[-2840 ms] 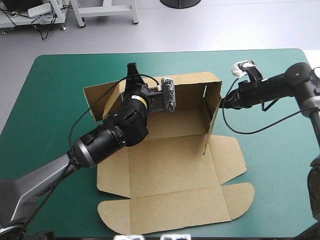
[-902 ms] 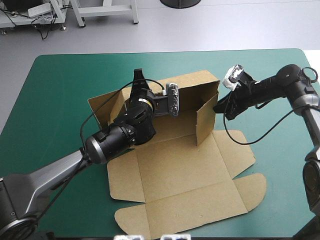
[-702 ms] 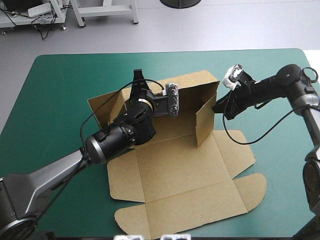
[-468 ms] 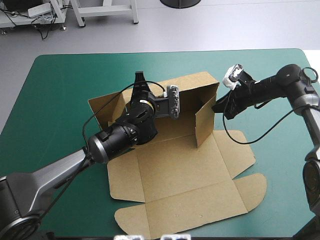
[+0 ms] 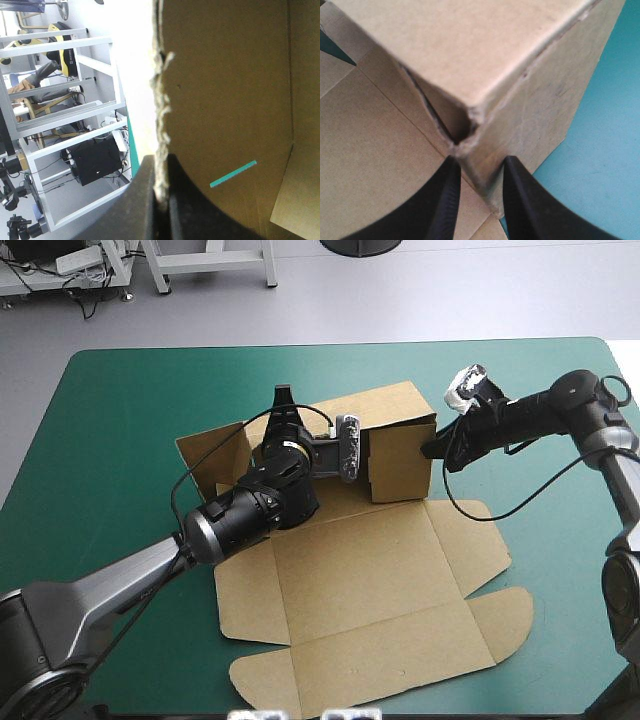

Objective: Fold the box

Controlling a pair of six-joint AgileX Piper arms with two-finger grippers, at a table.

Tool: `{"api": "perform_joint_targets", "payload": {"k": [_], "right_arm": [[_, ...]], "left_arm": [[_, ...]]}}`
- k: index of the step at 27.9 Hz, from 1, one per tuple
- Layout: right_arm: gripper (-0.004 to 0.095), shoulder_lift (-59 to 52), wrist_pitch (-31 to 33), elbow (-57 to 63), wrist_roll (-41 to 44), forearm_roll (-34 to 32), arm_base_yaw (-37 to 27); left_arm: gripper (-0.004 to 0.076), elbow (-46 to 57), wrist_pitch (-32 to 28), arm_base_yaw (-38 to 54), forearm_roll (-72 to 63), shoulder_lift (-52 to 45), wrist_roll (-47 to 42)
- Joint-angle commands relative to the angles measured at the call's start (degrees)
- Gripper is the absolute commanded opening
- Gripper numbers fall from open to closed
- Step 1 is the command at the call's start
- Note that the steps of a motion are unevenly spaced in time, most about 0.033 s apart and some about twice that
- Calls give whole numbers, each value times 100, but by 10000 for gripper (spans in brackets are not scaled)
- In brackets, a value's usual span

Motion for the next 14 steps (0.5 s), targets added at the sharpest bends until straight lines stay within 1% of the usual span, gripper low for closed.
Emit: {"api": "perform_joint_targets", "payload": {"k": [1,8,12,14], "right_arm": [[275,-60,-184,-131,-41,437,15],[275,101,-564,-131,-181,1094,15],[274,151,-684,-131,-357,1312,73],[240,195,-705,-131,-357,1310,144]], "left_arm": [[-10,-153,-49,-11,85,-208,135],[-10,-153,-84,-11,85,-208,135],[-10,-153,-194,-11,85,-208,83],[-10,-153,-222,-11,85,-208,67]]}}
